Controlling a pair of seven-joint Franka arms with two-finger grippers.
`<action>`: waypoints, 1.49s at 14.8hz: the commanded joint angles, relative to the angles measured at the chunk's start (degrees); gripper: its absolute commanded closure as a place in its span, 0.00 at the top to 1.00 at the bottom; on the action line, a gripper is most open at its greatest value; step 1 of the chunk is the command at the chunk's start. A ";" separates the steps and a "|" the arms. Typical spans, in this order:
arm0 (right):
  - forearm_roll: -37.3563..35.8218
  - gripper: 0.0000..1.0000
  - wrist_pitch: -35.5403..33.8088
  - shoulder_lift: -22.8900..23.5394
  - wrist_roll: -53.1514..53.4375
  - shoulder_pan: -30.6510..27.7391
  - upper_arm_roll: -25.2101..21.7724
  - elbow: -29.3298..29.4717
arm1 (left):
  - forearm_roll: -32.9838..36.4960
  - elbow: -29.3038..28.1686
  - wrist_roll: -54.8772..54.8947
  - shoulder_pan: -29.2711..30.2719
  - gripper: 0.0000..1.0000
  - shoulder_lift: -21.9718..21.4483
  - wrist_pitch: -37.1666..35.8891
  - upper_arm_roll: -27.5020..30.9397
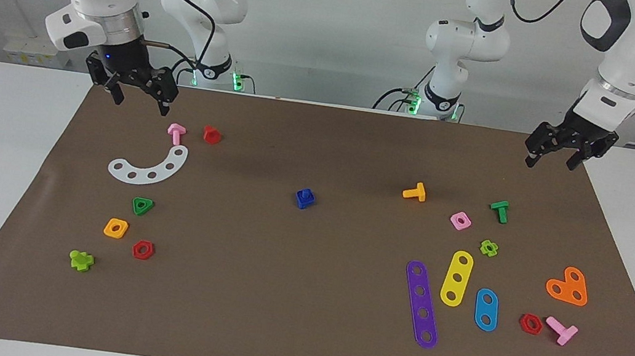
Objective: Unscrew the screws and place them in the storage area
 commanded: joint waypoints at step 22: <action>0.39 1.00 -0.88 -0.96 0.26 -0.75 0.27 -0.46 | -6.13 -12.47 -49.20 -31.42 0.85 9.75 23.20 -1.52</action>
